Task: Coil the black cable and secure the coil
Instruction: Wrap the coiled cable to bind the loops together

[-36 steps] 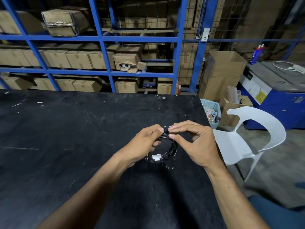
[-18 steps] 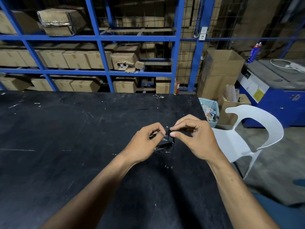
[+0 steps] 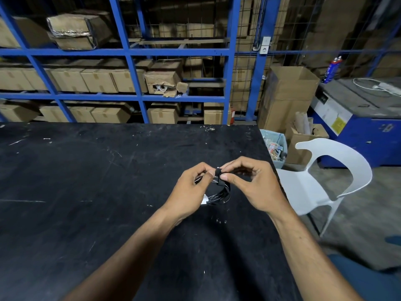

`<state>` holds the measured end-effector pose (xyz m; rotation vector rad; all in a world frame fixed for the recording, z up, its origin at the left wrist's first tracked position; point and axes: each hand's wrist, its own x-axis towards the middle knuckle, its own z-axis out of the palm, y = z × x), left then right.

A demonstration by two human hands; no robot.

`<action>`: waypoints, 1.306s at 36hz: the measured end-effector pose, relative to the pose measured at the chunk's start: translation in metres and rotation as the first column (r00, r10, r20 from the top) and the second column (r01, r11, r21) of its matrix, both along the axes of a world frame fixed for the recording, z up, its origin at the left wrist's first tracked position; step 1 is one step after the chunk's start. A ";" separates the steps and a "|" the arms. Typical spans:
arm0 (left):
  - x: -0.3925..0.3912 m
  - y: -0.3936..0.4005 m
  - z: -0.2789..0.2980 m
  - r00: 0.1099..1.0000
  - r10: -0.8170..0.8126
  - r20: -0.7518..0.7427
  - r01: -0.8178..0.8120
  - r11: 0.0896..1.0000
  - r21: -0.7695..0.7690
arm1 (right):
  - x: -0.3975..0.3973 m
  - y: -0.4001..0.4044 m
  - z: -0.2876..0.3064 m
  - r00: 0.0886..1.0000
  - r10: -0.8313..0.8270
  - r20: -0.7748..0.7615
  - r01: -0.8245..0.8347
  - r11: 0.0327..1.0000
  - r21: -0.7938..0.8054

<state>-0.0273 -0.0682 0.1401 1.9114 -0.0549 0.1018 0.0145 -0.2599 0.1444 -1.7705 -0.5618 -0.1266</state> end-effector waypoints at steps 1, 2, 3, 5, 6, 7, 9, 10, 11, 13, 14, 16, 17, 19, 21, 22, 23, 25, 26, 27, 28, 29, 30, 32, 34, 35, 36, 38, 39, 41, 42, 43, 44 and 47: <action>0.000 0.000 0.000 1.000 0.000 0.003 0.000 1.000 0.003 | 0.001 0.000 0.000 1.000 -0.013 0.000 0.013 1.000 0.006; 0.000 -0.001 -0.001 1.000 0.002 0.007 -0.002 1.000 0.011 | 0.001 0.000 0.000 0.999 -0.032 0.008 0.032 0.999 0.010; 0.000 -0.001 -0.001 1.000 0.006 0.013 -0.006 1.000 0.023 | 0.002 0.001 -0.001 0.998 -0.053 0.020 0.053 0.998 0.013; 0.002 -0.001 -0.003 0.999 0.028 0.016 -0.028 0.998 0.051 | 0.003 0.002 -0.002 0.995 -0.089 0.041 0.088 0.996 0.021; 0.003 0.000 -0.004 0.999 0.035 0.013 -0.035 0.997 0.062 | 0.003 0.002 -0.002 0.994 -0.101 0.045 0.100 0.995 0.026; 0.003 0.000 -0.005 0.999 0.033 0.007 -0.033 0.997 0.066 | 0.003 0.003 -0.002 0.993 -0.112 0.048 0.111 0.993 0.033; 0.005 0.000 -0.006 1.000 0.017 -0.022 -0.016 0.998 0.064 | 0.004 0.003 -0.002 0.990 -0.132 0.055 0.130 0.991 0.039; 0.005 -0.001 -0.006 0.999 0.012 -0.039 -0.009 0.998 0.060 | 0.004 0.003 -0.003 0.988 -0.139 0.059 0.137 0.990 0.037; 0.005 -0.002 -0.006 0.999 0.009 -0.052 -0.006 0.998 0.057 | 0.004 0.003 -0.003 0.987 -0.145 0.063 0.143 0.989 0.034; 0.005 -0.002 -0.006 0.999 0.001 -0.050 0.002 0.998 0.064 | 0.004 0.003 -0.003 0.986 -0.154 0.064 0.152 0.988 0.035; 0.005 -0.003 -0.006 0.999 -0.004 -0.037 0.007 0.997 0.074 | 0.004 0.003 -0.003 0.986 -0.157 0.061 0.154 0.987 0.037; 0.003 -0.003 -0.007 1.000 -0.013 0.007 0.012 0.994 0.110 | 0.005 0.003 -0.003 0.985 -0.161 0.059 0.159 0.986 0.041; 0.002 -0.002 -0.007 0.999 -0.015 0.029 0.012 0.992 0.126 | 0.005 0.003 -0.002 0.985 -0.163 0.059 0.161 0.986 0.041; 0.000 -0.002 -0.008 0.998 -0.017 0.058 0.009 0.991 0.130 | 0.006 0.003 -0.001 0.985 -0.162 0.054 0.160 0.986 0.041; 0.000 -0.002 -0.009 0.998 -0.020 0.067 0.011 0.993 0.121 | 0.006 0.003 -0.001 0.986 -0.161 0.044 0.160 0.986 0.039; 0.001 -0.001 -0.011 0.998 -0.023 0.064 0.015 0.993 0.116 | 0.005 0.003 -0.002 0.986 -0.161 0.038 0.160 0.986 0.039; 0.001 -0.001 -0.012 0.998 -0.026 0.060 0.019 0.994 0.109 | 0.005 0.004 -0.003 0.987 -0.159 0.031 0.158 0.987 0.043; 0.002 0.000 -0.016 0.998 -0.030 0.055 0.025 0.995 0.095 | 0.003 0.006 -0.005 0.988 -0.152 0.023 0.151 0.987 0.060; 0.003 0.000 -0.019 0.998 -0.035 0.055 0.030 0.996 0.089 | 0.002 0.008 -0.007 0.989 -0.147 0.022 0.146 0.987 0.068; 0.003 0.001 -0.021 0.998 -0.040 0.050 0.036 0.996 0.079 | 0.001 0.009 -0.008 0.990 -0.141 0.014 0.139 0.987 0.079; 0.003 0.001 -0.022 0.998 -0.046 0.040 0.044 0.997 0.062 | 0.001 0.010 -0.008 0.991 -0.134 -0.012 0.134 0.986 0.098; 0.003 0.001 -0.023 0.998 -0.050 0.024 0.050 0.998 0.035 | 0.001 0.011 -0.008 0.991 -0.125 -0.051 0.131 0.984 0.120; 0.003 0.001 -0.024 0.999 -0.054 0.006 0.054 0.999 -0.002 | 0.001 0.011 -0.008 0.990 -0.115 -0.081 0.125 0.983 0.131; 0.001 0.001 -0.024 0.997 -0.067 -0.027 0.065 0.996 -0.055 | 0.002 0.011 -0.008 0.989 -0.113 -0.096 0.125 0.983 0.131; 0.000 0.001 -0.022 0.997 -0.075 -0.014 0.075 0.996 -0.041 | 0.003 0.011 -0.007 0.988 -0.123 -0.097 0.136 0.981 0.137; 0.000 0.001 -0.021 0.997 -0.076 0.002 0.076 0.997 -0.021 | 0.004 0.011 -0.006 0.987 -0.127 -0.098 0.140 0.979 0.146; -0.001 0.002 -0.020 0.997 -0.075 0.011 0.075 0.997 -0.003 | 0.005 0.011 -0.006 0.986 -0.127 -0.104 0.143 0.977 0.157; -0.001 0.003 -0.018 0.997 -0.074 0.017 0.074 0.997 0.026 | 0.007 0.011 -0.006 0.983 -0.114 -0.144 0.139 0.975 0.174; -0.001 0.004 -0.017 0.997 -0.078 0.022 0.077 0.996 0.044 | 0.008 0.010 -0.006 0.979 -0.095 -0.178 0.128 0.975 0.182; -0.002 0.006 -0.016 0.995 -0.092 0.037 0.089 0.994 0.070 | 0.010 0.007 -0.006 0.968 -0.034 -0.249 0.084 0.977 0.194; -0.002 0.007 -0.016 0.994 -0.100 0.048 0.096 0.993 0.075 | 0.011 0.005 -0.005 0.962 -0.004 -0.274 0.058 0.980 0.188; -0.002 0.007 -0.016 0.993 -0.106 0.058 0.102 0.992 0.073 | 0.012 0.003 -0.005 0.958 0.015 -0.288 0.036 0.984 0.173; -0.001 0.008 -0.016 0.991 -0.115 0.065 0.110 0.991 0.074 | 0.013 0.002 -0.004 0.956 0.023 -0.291 0.023 0.988 0.155; 0.000 0.008 -0.019 0.989 -0.142 0.046 0.139 0.988 0.074 | 0.015 0.003 -0.002 0.959 0.011 -0.284 0.029 0.990 0.138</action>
